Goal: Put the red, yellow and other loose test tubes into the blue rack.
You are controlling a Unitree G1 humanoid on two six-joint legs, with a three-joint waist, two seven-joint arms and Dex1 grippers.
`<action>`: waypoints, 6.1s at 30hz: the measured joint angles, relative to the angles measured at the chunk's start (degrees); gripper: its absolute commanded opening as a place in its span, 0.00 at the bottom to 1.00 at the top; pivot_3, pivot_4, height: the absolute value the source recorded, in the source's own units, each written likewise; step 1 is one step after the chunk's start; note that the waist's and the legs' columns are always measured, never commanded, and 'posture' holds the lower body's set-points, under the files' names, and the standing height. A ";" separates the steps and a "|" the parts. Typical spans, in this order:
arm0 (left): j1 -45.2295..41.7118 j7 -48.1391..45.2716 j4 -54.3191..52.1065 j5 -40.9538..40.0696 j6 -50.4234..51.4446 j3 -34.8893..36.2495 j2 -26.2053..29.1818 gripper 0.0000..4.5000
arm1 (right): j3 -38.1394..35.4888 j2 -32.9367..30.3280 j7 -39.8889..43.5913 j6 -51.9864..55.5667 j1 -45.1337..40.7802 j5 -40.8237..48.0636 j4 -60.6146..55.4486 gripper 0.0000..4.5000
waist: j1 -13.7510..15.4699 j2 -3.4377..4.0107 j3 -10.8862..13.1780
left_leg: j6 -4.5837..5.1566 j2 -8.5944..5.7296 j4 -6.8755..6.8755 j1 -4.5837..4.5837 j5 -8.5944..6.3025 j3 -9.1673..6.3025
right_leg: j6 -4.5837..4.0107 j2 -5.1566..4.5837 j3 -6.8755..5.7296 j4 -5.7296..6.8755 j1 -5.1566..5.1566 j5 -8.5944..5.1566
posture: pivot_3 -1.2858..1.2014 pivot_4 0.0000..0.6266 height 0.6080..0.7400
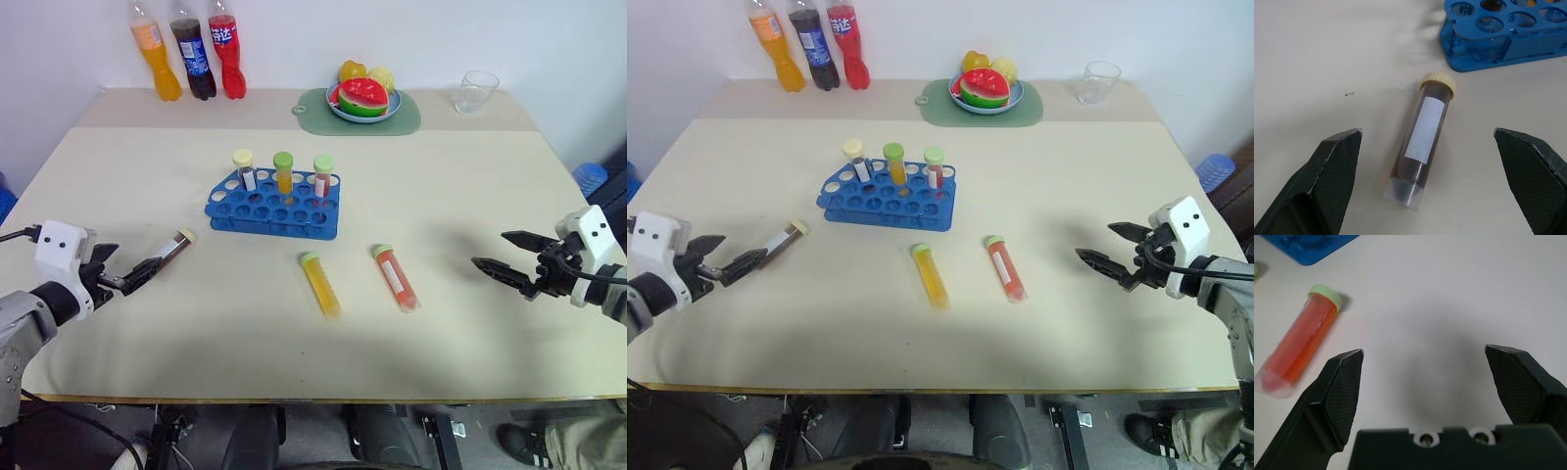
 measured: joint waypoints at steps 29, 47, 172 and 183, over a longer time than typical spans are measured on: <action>-5.71 -12.28 -11.07 -1.69 -7.21 -26.58 -4.04 0.99 | 14.91 12.18 -33.66 57.90 -27.65 20.90 -12.28 0.97 | 0.03 0.02 -0.01 | 0.01 -0.01 0.11 -0.33 0.00 -0.05 | 0.07 0.01 0.00 0.04 -0.29 0.06 | 0.52 0.24 0.95; 2.44 -14.16 -17.49 0.63 -13.32 -32.04 -4.06 1.00 | 28.54 12.76 -68.00 57.83 -41.19 50.75 12.95 0.16 | -0.20 0.02 -0.02 | 0.07 0.00 0.19 -0.42 -0.03 -0.08 | 0.10 0.04 -0.02 0.02 -0.30 0.07 | 0.52 0.24 0.95; 7.76 -9.45 -7.17 4.34 -20.27 -18.49 -5.43 1.00 | 33.58 31.55 -92.40 44.90 -44.20 75.05 8.96 0.17 | -1.67 0.23 0.01 | -0.07 0.09 0.21 -0.76 0.05 -0.27 | 0.04 0.10 -0.18 0.15 -0.63 0.09 | 0.52 0.24 0.95; 4.91 -2.91 -2.75 4.31 -24.39 -15.75 -15.27 1.00 | 45.01 30.57 -37.56 -5.71 -33.04 14.95 -6.05 0.17 | -1.89 0.18 -0.02 | -0.05 0.10 0.26 -0.76 0.03 -0.21 | 0.05 0.11 -0.16 0.19 -0.68 0.10 | 0.52 0.24 0.95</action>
